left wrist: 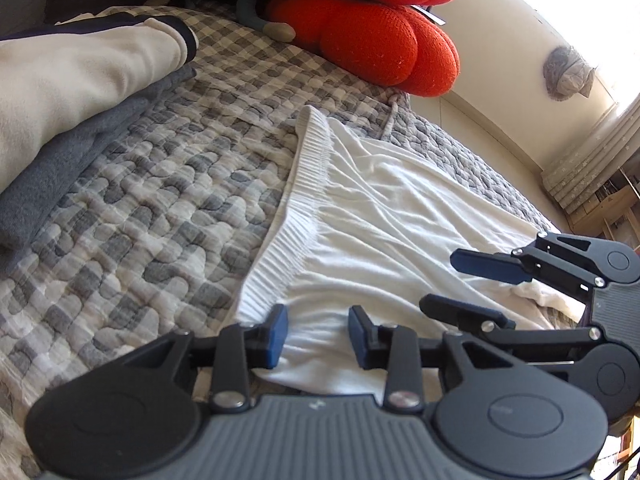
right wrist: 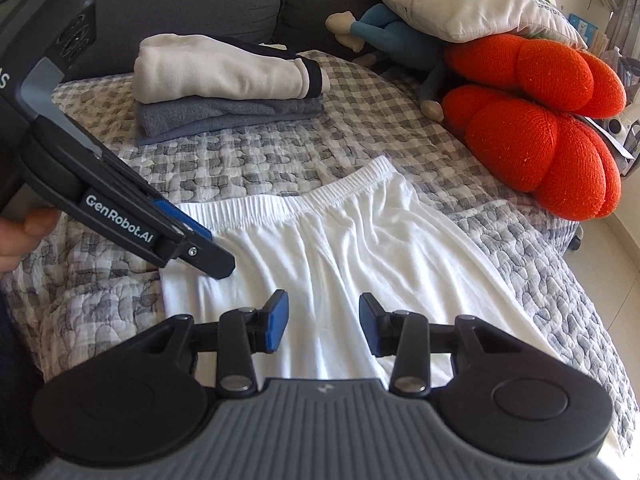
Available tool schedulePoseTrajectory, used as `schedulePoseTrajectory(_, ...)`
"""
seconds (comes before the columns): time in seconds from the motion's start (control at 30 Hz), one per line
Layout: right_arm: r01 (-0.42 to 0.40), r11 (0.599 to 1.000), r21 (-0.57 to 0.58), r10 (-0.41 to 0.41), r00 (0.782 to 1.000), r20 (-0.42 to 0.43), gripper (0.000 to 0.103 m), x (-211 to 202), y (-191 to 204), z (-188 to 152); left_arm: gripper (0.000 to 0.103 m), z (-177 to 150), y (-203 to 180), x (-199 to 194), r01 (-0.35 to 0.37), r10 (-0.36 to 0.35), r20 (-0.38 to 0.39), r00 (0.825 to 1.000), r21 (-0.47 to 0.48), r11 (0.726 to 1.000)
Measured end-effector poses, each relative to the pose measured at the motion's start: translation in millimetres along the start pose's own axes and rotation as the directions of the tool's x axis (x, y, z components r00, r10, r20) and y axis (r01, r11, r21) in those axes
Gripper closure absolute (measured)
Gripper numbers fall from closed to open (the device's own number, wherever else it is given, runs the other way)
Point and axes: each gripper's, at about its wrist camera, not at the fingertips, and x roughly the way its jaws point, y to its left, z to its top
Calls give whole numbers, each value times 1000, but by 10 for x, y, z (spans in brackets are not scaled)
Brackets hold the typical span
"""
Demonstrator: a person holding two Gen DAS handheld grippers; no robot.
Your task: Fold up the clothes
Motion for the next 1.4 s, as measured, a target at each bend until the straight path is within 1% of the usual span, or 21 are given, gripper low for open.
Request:
schedulePoseTrajectory(0.03, -17, 1000, -9, 17, 1000, -9, 77, 5, 14, -3, 68, 0, -5, 1, -2, 2, 0, 1000, 1, 1000)
schedulePoseTrajectory(0.07, -33, 999, -18, 33, 999, -18, 85, 12, 28, -7, 68, 2, -10, 5, -4, 4, 0, 1000, 2, 1000)
schedulePoseTrajectory(0.1, -30, 999, -13, 30, 999, -20, 86, 61, 25, -43, 68, 3, -14, 9, -7, 7, -1, 1000, 2, 1000)
schedulePoseTrajectory(0.2, -32, 999, 11, 32, 999, -21, 86, 161, -2, -119, 68, 4, -26, 17, -12, 12, 1, 1000, 8, 1000)
schedulePoseTrajectory(0.37, -21, 999, 25, 22, 999, -33, 86, 123, -32, -56, 68, 9, -19, 20, -9, 9, 7, 1000, 11, 1000)
schedulePoseTrajectory(0.53, -22, 999, 44, 23, 999, -29, 86, 95, -95, -88, 68, 4, -2, 14, -2, 2, 8, 1000, 1, 1000)
schedulePoseTrajectory(0.67, 14, 998, 60, -13, 1000, -8, 86, 49, -160, -99, 68, 3, -9, 9, -3, 3, 9, 1000, 0, 1000)
schedulePoseTrajectory(0.73, 6, 997, 73, -5, 1000, -17, 86, 89, -182, -125, 68, 8, -7, 9, -4, 4, 6, 1000, -8, 1000)
schedulePoseTrajectory(0.8, 10, 998, 66, -9, 1000, -12, 85, 126, -153, -138, 68, 12, -15, -3, -3, 3, 10, 1000, -17, 1000)
schedulePoseTrajectory(0.83, 12, 998, 56, -11, 1000, -11, 84, 126, -137, -135, 66, 16, -20, -12, -1, 2, 14, 1000, -23, 1000)
schedulePoseTrajectory(0.9, 11, 999, 40, -11, 1000, -21, 84, 133, -131, -107, 61, 19, -36, -57, 21, -20, 33, 999, -33, 999)
schedulePoseTrajectory(0.97, 5, 999, 49, -4, 1000, -24, 84, 145, -148, -103, 61, 16, -76, -121, 65, -63, 69, 996, -26, 998)
schedulePoseTrajectory(1.03, 3, 999, 54, -2, 1000, -24, 82, 158, -151, -102, 59, 14, -121, -126, 74, -73, 83, 994, -10, 997)
schedulePoseTrajectory(1.07, 7, 999, 48, -6, 1000, -22, 81, 162, -137, -101, 59, 12, -142, -105, 67, -66, 77, 995, -4, 998)
schedulePoseTrajectory(1.13, 15, 999, 37, -14, 1000, -20, 79, 172, -110, -99, 59, 1, -143, 17, 14, -14, 17, 1000, -11, 1000)
schedulePoseTrajectory(1.17, 19, 999, 34, -18, 1000, -20, 78, 175, -98, -96, 60, -7, -132, 47, 2, -2, 5, 1000, -15, 1000)
schedulePoseTrajectory(1.23, 36, 999, 31, -35, 999, -27, 77, 164, -63, -67, 60, -10, -122, 35, 4, -3, 13, 1000, -19, 1000)
schedulePoseTrajectory(1.3, 30, 999, 25, -29, 999, -28, 77, 106, -22, -18, 60, -14, -109, 30, 5, -4, 14, 1000, -25, 1000)
schedulePoseTrajectory(1.37, -5, 1000, 17, 5, 1000, 1, 77, 16, 21, 11, 60, -18, -95, 25, 6, -5, 14, 1000, -32, 999)
schedulePoseTrajectory(1.4, -3, 1000, 5, 3, 1000, 4, 77, -8, 32, 19, 60, -20, -88, 22, 7, -6, 15, 1000, -35, 999)
